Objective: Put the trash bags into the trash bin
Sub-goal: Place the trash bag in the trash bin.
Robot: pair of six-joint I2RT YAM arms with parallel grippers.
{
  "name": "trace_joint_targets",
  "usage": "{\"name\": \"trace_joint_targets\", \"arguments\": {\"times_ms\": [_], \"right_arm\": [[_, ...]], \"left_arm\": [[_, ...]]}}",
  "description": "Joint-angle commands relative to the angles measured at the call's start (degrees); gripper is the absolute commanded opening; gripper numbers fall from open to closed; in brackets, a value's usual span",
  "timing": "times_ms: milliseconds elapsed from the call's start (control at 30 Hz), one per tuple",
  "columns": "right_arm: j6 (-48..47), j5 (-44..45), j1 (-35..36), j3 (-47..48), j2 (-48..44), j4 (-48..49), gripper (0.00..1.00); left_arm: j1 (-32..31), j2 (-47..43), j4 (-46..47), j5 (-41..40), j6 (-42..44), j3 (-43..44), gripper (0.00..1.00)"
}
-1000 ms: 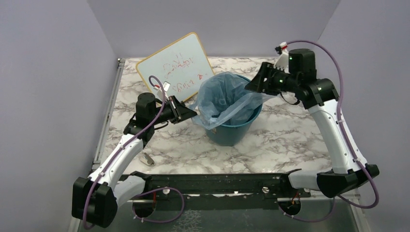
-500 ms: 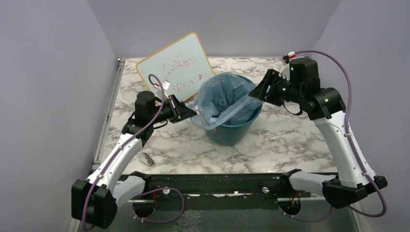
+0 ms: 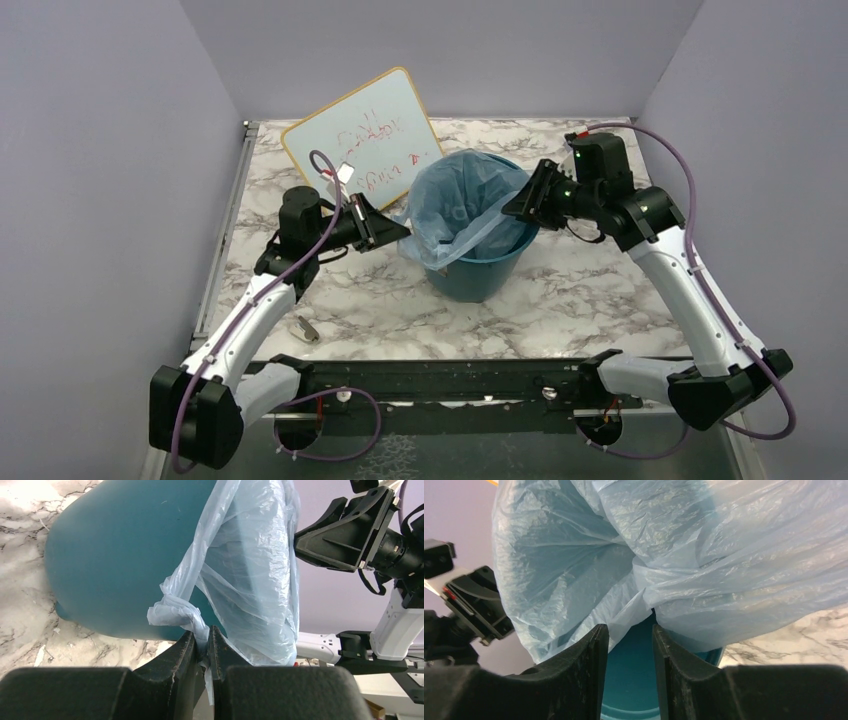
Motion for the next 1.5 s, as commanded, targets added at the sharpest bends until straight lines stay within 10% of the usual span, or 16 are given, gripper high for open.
{"name": "trace_joint_targets", "arguments": {"times_ms": [0,200,367,1133,1467], "right_arm": [[3.3,1.7,0.4,-1.6,-1.1,5.4,0.38],[4.4,-1.1,0.4,-2.2,0.3,7.4,0.41],[5.0,0.1,0.4,-2.9,-1.1,7.8,0.01],[-9.4,-8.0,0.4,-3.8,-9.0,-20.5,0.01],[-10.8,-4.6,0.4,-12.0,-11.6,-13.4,0.02]], "left_arm": [[-0.1,0.7,-0.6,1.2,2.0,2.6,0.15],[-0.1,1.0,-1.9,1.2,2.8,3.1,0.15],[-0.1,1.4,-3.1,1.0,3.8,3.6,0.15],[0.0,2.0,-8.8,-0.6,8.9,5.2,0.14],[0.1,2.2,-15.6,-3.5,13.9,7.4,0.12]]}}
